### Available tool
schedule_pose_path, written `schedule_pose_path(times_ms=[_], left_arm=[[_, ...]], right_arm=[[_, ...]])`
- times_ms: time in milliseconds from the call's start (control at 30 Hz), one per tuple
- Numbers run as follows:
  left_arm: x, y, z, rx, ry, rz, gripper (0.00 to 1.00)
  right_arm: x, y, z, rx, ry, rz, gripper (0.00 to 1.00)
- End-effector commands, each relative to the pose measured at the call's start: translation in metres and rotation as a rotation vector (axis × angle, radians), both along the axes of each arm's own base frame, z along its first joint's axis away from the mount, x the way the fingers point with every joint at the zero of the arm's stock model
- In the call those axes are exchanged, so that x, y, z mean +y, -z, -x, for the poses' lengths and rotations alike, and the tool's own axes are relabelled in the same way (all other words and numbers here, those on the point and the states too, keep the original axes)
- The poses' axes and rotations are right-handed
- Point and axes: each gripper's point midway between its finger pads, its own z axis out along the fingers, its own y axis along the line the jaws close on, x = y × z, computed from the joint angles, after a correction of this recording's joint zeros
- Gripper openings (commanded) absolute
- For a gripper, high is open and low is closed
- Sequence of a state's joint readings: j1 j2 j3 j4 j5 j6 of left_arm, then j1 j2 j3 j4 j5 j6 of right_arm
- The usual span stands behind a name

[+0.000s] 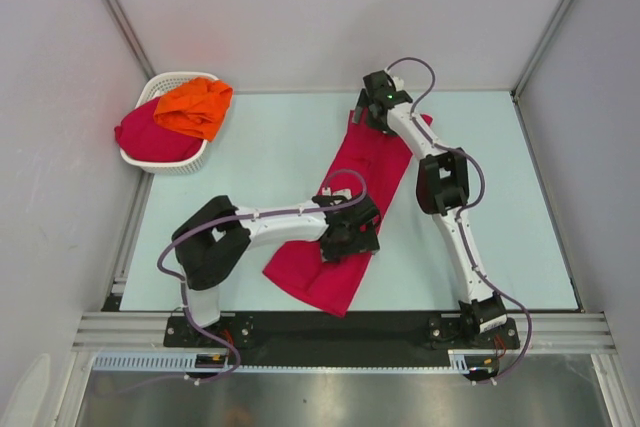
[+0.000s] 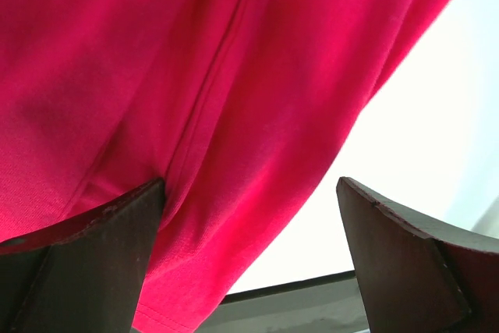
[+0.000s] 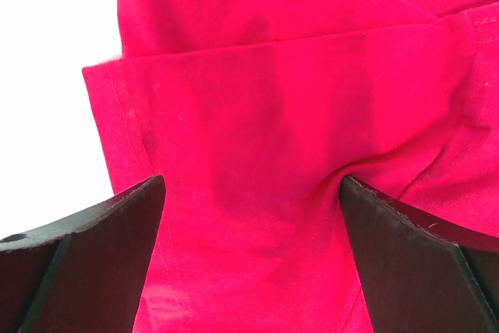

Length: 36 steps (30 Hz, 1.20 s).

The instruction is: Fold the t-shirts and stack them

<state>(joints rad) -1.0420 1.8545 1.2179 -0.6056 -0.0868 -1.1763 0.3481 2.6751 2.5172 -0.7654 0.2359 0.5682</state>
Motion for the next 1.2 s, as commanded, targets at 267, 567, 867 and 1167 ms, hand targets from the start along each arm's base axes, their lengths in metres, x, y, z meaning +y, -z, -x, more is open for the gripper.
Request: schedule_pose_path(times_ms=[267,567,867,1167], left_arm=[[-0.024,0.012,0.046,0.143,-0.113,-0.062,1.00],[-0.054,0.012,0.041,0.165,-0.186,0.032,1.00],[-0.073,0.008,0.033,0.148,-0.213,0.098,1.00],[-0.070,0.013,0.028,0.113,-0.228,0.089,1.00]], right_arm=[[0.091,0.079,0.058,0.165,-0.260,-0.018,1.00],[0.123,0.065,0.050,0.114,-0.292,-0.141,1.00],[0.162,0.064,0.062,0.083,-0.381,-0.164,1.00],[0.159,0.066,0.062,0.084,-0.396,-0.141,1.00]])
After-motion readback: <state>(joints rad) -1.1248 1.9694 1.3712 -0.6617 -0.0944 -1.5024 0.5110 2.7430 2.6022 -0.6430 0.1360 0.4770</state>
